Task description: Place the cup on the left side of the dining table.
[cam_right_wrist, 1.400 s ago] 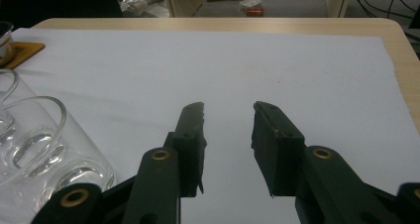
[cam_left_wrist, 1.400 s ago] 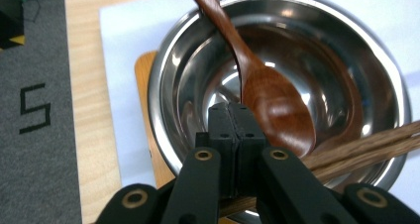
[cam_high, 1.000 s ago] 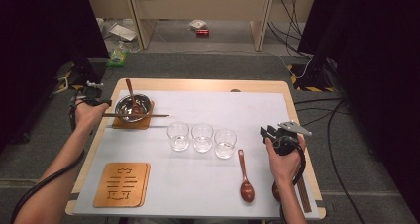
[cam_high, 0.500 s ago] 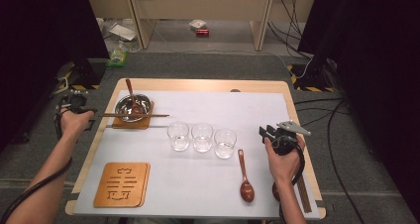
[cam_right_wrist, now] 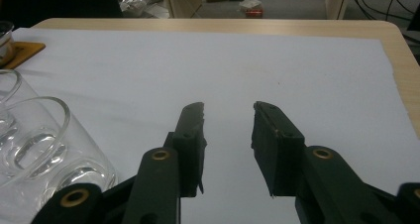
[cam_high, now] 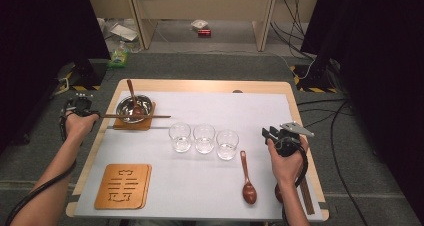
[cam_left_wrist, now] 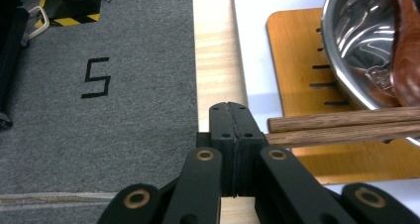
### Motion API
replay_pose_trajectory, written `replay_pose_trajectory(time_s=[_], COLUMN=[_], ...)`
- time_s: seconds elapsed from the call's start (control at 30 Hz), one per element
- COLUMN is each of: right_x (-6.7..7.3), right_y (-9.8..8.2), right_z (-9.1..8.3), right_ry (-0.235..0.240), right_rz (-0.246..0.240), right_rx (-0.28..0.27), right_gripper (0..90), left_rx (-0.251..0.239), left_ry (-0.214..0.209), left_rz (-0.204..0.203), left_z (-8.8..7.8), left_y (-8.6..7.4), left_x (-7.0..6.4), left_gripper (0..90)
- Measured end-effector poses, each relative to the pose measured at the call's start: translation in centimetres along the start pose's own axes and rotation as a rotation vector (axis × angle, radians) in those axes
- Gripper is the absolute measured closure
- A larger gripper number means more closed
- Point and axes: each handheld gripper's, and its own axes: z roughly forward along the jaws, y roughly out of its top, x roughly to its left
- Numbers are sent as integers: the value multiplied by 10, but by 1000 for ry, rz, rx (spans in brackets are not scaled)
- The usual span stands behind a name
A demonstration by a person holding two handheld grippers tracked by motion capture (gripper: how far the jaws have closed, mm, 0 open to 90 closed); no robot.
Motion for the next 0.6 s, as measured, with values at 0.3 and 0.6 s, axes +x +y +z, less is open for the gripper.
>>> replay_pose_trajectory(time_s=[0.3,0.6], right_x=[0,0], right_y=[0,0], right_z=[0,0], right_ry=[0,0], right_rz=[1,-3], right_rx=[0,0], right_gripper=[653,653], left_rx=[-15,-52], left_ry=[10,11], left_rz=[-5,-34], left_z=[-3,-13], left_y=[1,0], left_x=[-2,-3], left_gripper=[862,783])
